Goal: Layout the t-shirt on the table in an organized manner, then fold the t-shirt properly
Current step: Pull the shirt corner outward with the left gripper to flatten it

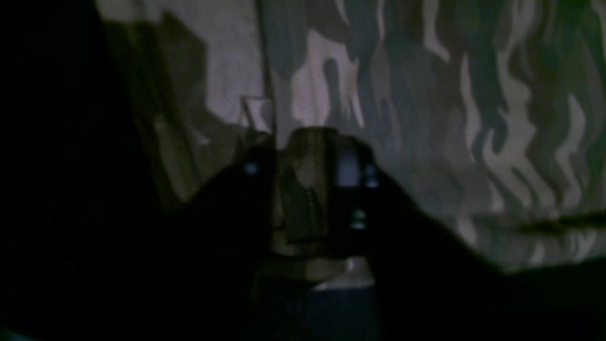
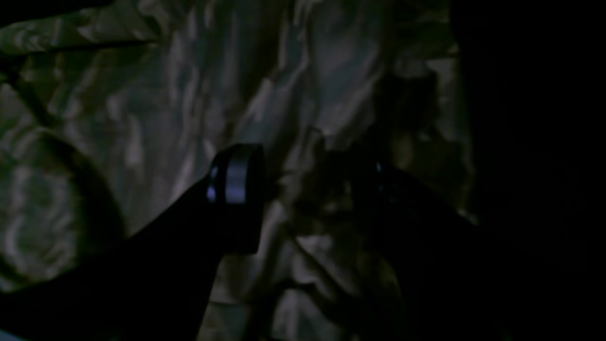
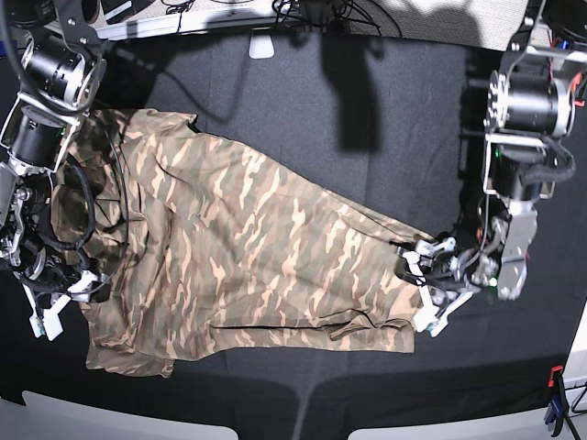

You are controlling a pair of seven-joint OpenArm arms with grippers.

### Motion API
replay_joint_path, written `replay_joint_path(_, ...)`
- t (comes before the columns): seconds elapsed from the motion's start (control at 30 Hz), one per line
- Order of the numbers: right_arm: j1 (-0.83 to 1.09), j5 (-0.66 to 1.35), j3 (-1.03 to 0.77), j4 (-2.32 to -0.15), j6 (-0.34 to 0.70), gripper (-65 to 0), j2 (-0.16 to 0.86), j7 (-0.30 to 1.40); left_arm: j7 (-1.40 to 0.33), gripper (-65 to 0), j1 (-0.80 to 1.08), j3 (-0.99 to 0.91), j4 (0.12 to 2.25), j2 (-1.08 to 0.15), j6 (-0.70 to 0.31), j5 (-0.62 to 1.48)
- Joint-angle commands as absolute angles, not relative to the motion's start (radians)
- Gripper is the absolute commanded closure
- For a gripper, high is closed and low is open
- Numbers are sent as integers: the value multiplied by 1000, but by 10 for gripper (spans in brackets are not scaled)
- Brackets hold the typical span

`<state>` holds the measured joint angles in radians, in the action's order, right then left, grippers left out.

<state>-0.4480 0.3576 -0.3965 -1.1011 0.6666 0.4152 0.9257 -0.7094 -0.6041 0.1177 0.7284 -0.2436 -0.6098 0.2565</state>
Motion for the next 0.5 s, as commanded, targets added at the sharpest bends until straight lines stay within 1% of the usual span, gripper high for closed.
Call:
replay_joint_path(0.0,-479,384,-401,-1123,677,-281,430,908,-699,-35,-632,115,746,-247,-613,268)
replay_joint_path(0.03,-479,389,-401,-1123,678,-281,429,908,-699,0,-632,115,746,-247,-613,274)
replay_joint_path(0.13,-479,397,-401,-1123,678,-281,430,908,-709,0,-635,114,753,-256,-612,281)
replay_joint_path(0.23,-479,397,-401,-1123,678,-281,429,906,-710,0,-633,112,789,-286,-542,316)
replay_joint_path(0.27,-479,397,-401,-1123,678,-281,429,904,-719,0,-633,112,802,-301,-532,337)
replay_joint_path(0.37,-479,397,-401,-1123,678,-281,429,898,-755,0,-632,112,836,-348,-530,411)
replay_joint_path(0.47,-479,397,-401,-1123,678,-281,429,899,-828,0,-632,112,863,-399,-530,524)
